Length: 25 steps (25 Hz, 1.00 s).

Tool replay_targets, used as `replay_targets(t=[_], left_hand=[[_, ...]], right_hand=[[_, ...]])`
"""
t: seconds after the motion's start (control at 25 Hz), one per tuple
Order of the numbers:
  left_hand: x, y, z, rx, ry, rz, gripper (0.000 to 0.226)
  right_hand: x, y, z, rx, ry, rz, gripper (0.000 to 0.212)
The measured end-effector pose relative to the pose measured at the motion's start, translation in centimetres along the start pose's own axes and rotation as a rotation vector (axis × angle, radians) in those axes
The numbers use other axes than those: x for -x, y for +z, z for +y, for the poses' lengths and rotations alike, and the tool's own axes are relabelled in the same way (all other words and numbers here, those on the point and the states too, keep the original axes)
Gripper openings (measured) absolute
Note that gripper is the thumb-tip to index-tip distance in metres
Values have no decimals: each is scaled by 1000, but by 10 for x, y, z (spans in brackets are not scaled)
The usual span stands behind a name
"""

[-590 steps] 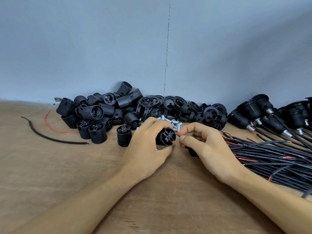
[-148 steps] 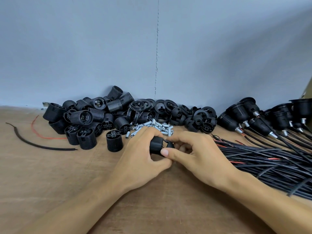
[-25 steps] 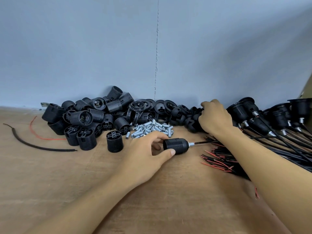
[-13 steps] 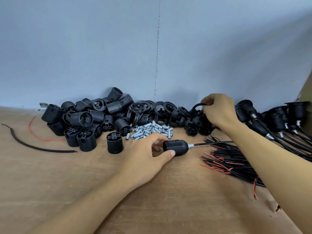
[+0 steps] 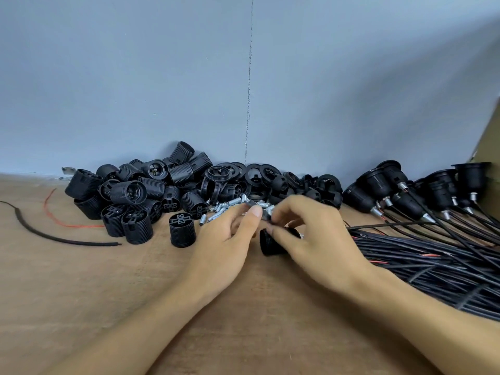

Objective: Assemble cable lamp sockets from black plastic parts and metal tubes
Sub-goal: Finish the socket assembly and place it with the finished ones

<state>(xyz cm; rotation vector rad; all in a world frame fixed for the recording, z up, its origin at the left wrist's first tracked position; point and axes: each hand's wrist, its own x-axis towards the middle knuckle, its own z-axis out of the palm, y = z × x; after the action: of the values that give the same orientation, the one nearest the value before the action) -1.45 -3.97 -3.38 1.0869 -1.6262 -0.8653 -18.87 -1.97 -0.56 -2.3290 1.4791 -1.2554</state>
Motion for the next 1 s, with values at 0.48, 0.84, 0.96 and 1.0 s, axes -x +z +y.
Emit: replay_targets(t=[0.48,0.84,0.96,1.0], left_hand=[[-5,-12,-6,346,-127,49,55],[-3,-12,-10,288,-93,-44,53],[-4,-15,-12,312,-104,-100,59],[-4,-15,-13,306,-89,-115,59]], right_hand=[[4,-20,29,332,28,-371,49],[9,-19,32,113,-8,-236,48],[9,-21,33,82,-1,-221,47],[9,-21,32,69,0,-221,47]])
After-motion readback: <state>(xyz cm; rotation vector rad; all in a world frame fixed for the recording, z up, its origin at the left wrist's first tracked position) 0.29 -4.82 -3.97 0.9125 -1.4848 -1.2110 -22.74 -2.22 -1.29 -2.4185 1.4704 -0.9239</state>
